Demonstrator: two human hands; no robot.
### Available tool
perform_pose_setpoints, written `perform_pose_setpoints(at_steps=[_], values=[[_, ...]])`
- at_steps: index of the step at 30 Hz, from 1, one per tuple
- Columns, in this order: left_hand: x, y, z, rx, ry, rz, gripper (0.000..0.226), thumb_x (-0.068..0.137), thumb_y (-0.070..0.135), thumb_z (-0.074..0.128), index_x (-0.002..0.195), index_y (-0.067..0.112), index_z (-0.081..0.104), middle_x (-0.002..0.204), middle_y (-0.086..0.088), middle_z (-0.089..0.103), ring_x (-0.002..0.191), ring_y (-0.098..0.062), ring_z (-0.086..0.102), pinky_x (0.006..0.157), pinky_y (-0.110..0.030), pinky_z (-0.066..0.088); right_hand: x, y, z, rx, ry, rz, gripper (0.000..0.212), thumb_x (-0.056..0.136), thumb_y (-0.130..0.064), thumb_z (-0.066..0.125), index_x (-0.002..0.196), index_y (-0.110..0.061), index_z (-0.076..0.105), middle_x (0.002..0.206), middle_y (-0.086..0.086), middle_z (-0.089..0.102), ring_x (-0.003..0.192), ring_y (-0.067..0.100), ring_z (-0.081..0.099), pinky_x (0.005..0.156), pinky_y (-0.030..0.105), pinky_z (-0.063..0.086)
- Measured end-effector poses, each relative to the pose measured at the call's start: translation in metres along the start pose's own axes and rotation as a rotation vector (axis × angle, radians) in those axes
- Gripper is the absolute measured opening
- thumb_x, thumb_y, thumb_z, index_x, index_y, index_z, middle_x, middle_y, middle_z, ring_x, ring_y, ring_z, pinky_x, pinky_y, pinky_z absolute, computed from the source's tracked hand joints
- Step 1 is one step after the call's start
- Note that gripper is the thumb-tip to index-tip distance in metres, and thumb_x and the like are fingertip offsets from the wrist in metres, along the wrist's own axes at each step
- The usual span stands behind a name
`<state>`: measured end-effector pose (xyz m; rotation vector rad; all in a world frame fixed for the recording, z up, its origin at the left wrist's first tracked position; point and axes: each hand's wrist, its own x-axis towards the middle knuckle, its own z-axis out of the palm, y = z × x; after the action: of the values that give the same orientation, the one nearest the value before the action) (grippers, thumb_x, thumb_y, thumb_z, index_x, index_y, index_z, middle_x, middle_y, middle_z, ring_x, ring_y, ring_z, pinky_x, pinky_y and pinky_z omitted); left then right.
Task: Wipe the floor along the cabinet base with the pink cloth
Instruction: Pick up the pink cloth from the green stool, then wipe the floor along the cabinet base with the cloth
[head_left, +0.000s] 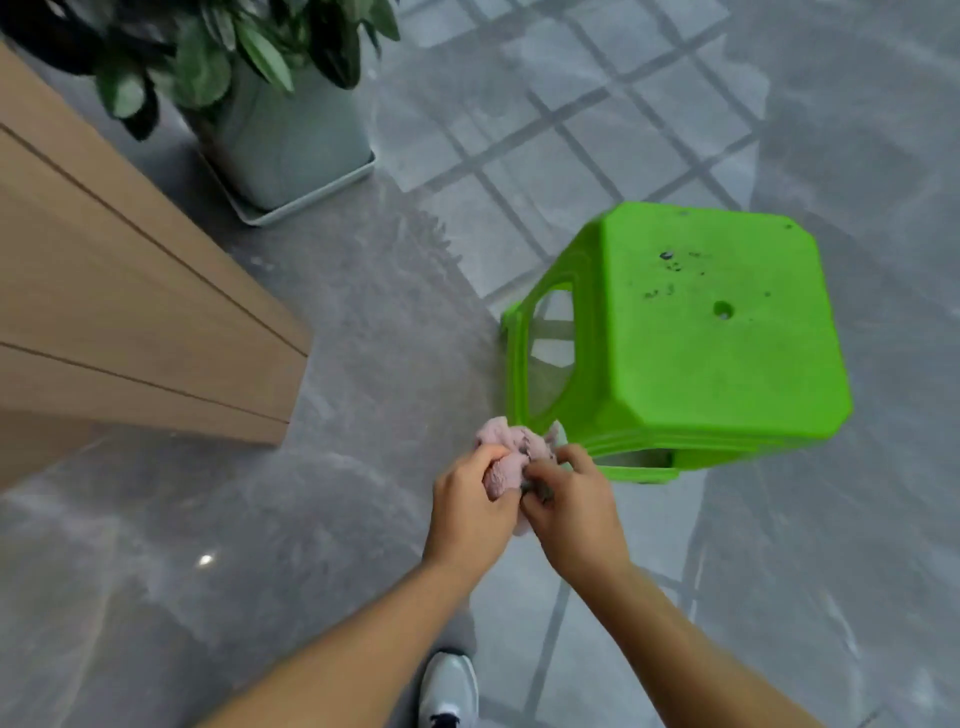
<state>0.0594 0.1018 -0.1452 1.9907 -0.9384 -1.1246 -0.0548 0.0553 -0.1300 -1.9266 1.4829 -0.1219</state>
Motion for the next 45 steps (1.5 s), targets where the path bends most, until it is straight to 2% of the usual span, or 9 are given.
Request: perform_pose_setpoints(at_steps=[11, 14, 19, 23, 27, 30, 32, 40, 45], values=[[0.052, -0.233, -0.116, -0.005, 0.189, -0.237, 0.007, 0.082, 0.017, 0.063, 0.085, 0.023, 0.063, 0.058, 0.014, 0.062, 0.06, -0.004, 0.059, 0.057, -0.016, 0.051, 0.064, -0.071, 0.25, -0.124, -0.297, -0.164, 0.016, 0.084, -0.017, 0.057, 0.097, -0.015, 0.065, 0.097, 0.003, 0.045, 0.078, 0.031, 0.057, 0.068, 0.039, 0.049], [0.098, -0.283, -0.12, -0.063, 0.241, -0.299, 0.007, 0.082, 0.018, 0.061, 0.087, 0.023, 0.06, 0.069, 0.001, 0.07, 0.07, -0.029, 0.067, 0.068, -0.039, 0.058, 0.122, -0.072, 0.314, -0.138, -0.273, -0.249, 0.026, 0.085, -0.013, 0.052, 0.108, -0.018, 0.063, 0.103, 0.003, 0.046, 0.086, 0.034, 0.059, 0.067, 0.035, 0.045], [0.219, -0.364, -0.107, -0.098, 0.386, -0.25, 0.015, 0.081, 0.023, 0.071, 0.094, 0.024, 0.063, 0.081, 0.002, 0.074, 0.075, -0.019, 0.065, 0.065, -0.022, 0.049, 0.247, -0.052, 0.41, -0.161, -0.161, -0.474, 0.043, 0.087, -0.017, 0.055, 0.129, -0.02, 0.059, 0.132, 0.014, 0.046, 0.107, 0.039, 0.056, 0.086, 0.042, 0.051], [0.257, -0.411, -0.102, -0.023, 0.321, -0.157, 0.058, 0.079, 0.011, 0.068, 0.135, 0.023, 0.059, 0.12, -0.006, 0.073, 0.11, -0.021, 0.068, 0.099, -0.032, 0.052, 0.294, -0.028, 0.462, -0.122, -0.229, -0.596, 0.06, 0.075, -0.028, 0.067, 0.135, -0.03, 0.057, 0.14, 0.017, 0.05, 0.122, 0.043, 0.046, 0.104, 0.041, 0.035], [0.207, -0.454, -0.107, 0.189, 0.45, -0.009, 0.051, 0.079, 0.013, 0.072, 0.129, 0.019, 0.064, 0.128, -0.001, 0.066, 0.116, -0.022, 0.063, 0.103, -0.03, 0.049, 0.297, -0.026, 0.478, -0.311, -0.173, -0.638, 0.094, 0.066, -0.057, 0.061, 0.15, -0.04, 0.024, 0.156, 0.015, 0.025, 0.139, 0.041, 0.018, 0.106, 0.053, 0.024], [0.165, -0.491, -0.104, 0.476, 0.508, -0.309, 0.1, 0.065, 0.058, 0.078, 0.148, 0.014, 0.041, 0.155, -0.013, 0.04, 0.138, -0.04, 0.041, 0.115, -0.052, 0.037, 0.321, -0.038, 0.476, -0.514, -0.217, -0.639, 0.113, 0.069, -0.069, 0.056, 0.154, -0.027, -0.006, 0.163, 0.013, -0.012, 0.148, 0.035, -0.017, 0.116, 0.06, -0.004], [0.151, -0.515, -0.096, 0.582, 0.317, -0.526, 0.144, 0.049, 0.094, 0.05, 0.157, 0.016, -0.002, 0.167, -0.015, -0.009, 0.152, -0.047, -0.003, 0.12, -0.061, 0.01, 0.329, -0.041, 0.481, -0.602, -0.25, -0.586, 0.112, 0.075, -0.071, 0.047, 0.154, -0.015, -0.009, 0.164, 0.012, -0.012, 0.148, 0.033, -0.02, 0.115, 0.062, -0.012], [0.154, -0.539, -0.09, 0.542, 0.184, -0.591, 0.157, 0.024, 0.109, 0.017, 0.146, 0.023, -0.034, 0.152, -0.006, -0.047, 0.139, -0.039, -0.046, 0.117, -0.062, -0.01, 0.254, -0.006, 0.519, -0.671, -0.29, -0.792, 0.096, 0.087, -0.075, 0.019, 0.153, -0.01, -0.007, 0.164, 0.013, -0.003, 0.151, 0.033, -0.002, 0.111, 0.056, -0.024], [0.155, -0.534, -0.093, 0.51, 0.123, -0.615, 0.152, 0.025, 0.11, 0.014, 0.134, 0.026, -0.05, 0.141, -0.007, -0.061, 0.125, -0.037, -0.06, 0.114, -0.062, -0.019, 0.408, -0.044, 0.461, -0.765, -0.114, -0.286, 0.091, 0.092, -0.067, 0.022, 0.152, -0.006, -0.009, 0.164, 0.016, -0.007, 0.15, 0.035, -0.007, 0.116, 0.063, -0.007]])
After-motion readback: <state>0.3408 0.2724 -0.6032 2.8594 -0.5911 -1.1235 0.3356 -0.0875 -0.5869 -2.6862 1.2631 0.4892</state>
